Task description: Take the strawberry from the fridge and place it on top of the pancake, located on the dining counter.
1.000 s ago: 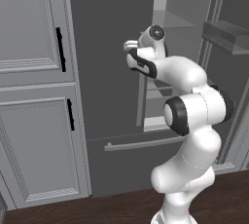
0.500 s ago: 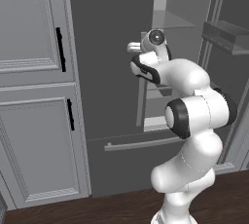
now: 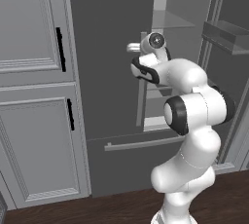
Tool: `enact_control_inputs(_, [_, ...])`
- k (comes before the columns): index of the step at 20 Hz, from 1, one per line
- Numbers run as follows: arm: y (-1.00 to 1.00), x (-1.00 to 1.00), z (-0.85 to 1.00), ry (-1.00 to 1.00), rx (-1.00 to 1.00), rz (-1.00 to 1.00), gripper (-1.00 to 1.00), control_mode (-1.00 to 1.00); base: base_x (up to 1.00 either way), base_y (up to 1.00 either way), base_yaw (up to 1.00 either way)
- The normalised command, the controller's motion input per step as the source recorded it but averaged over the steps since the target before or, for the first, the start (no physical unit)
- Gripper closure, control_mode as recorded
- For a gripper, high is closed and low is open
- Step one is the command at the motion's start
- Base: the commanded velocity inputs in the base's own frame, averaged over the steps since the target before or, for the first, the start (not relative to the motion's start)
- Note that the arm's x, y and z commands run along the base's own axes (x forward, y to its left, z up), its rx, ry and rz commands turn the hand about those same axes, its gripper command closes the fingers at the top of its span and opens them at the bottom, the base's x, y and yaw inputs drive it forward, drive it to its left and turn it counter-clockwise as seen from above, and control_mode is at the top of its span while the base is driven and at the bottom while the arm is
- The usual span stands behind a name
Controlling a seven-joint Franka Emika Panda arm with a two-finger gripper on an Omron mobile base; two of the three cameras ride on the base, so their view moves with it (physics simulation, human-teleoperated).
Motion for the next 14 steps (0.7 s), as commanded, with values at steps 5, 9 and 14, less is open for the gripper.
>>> enact_control_inputs(5, [0.0, 0.45, -0.04, -0.04, 0.0, 0.0, -1.0, -1.0, 0.0, 0.0, 0.0])
enact_control_inputs(9, [0.05, 0.12, 0.0, 0.0, 0.0, 0.0, 1.0, -1.0, 0.0, 0.0, 0.0])
enact_control_inputs(14, [0.0, -0.26, -0.01, 0.0, 0.0, -0.12, 1.0, -1.0, 0.0, 0.0, 0.0])
